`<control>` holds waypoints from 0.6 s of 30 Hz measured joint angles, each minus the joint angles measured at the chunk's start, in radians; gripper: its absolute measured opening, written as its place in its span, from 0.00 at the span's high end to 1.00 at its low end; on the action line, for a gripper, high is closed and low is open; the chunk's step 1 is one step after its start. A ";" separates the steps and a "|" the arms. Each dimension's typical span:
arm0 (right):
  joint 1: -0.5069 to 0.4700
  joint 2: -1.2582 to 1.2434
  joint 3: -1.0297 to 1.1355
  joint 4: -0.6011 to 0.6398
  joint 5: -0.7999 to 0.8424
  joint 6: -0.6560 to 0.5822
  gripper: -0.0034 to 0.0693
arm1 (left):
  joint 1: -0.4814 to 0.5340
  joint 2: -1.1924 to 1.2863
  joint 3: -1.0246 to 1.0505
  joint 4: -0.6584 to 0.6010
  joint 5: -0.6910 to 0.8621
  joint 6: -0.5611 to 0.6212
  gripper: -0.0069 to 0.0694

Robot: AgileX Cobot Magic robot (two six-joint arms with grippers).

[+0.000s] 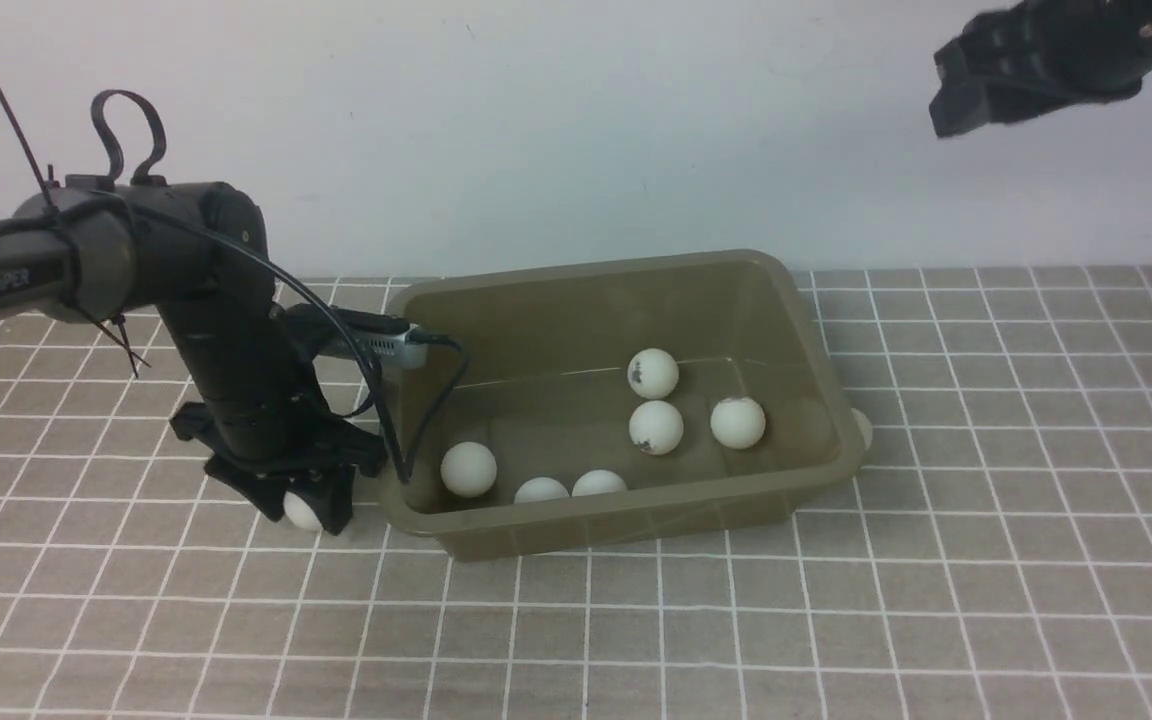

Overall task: Put the table tennis balls into the box on the grey coffee tablecloth.
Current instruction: 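Reach for and grasp a ping pong ball on the table beside the basket, then drop the ball into the bin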

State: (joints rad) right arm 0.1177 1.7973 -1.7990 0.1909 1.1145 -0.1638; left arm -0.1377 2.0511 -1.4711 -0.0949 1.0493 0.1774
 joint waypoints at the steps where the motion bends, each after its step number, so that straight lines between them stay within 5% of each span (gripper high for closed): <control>1: -0.001 0.012 0.000 -0.002 0.011 0.006 0.47 | 0.000 -0.010 -0.013 0.013 0.013 -0.009 0.44; 6: -0.031 0.115 0.000 -0.002 0.067 0.044 0.47 | 0.000 -0.122 -0.100 0.018 0.056 -0.055 0.44; 12: -0.044 0.264 0.000 -0.005 0.116 0.063 0.46 | -0.030 -0.204 -0.153 -0.180 0.066 0.025 0.44; 18: -0.040 0.361 0.000 0.022 0.115 0.066 0.33 | -0.116 -0.132 -0.153 -0.259 -0.022 0.068 0.44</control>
State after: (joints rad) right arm 0.0774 2.1586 -1.7990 0.2126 1.2298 -0.0974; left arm -0.2537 1.9188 -1.6241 -0.3541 1.0275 0.2450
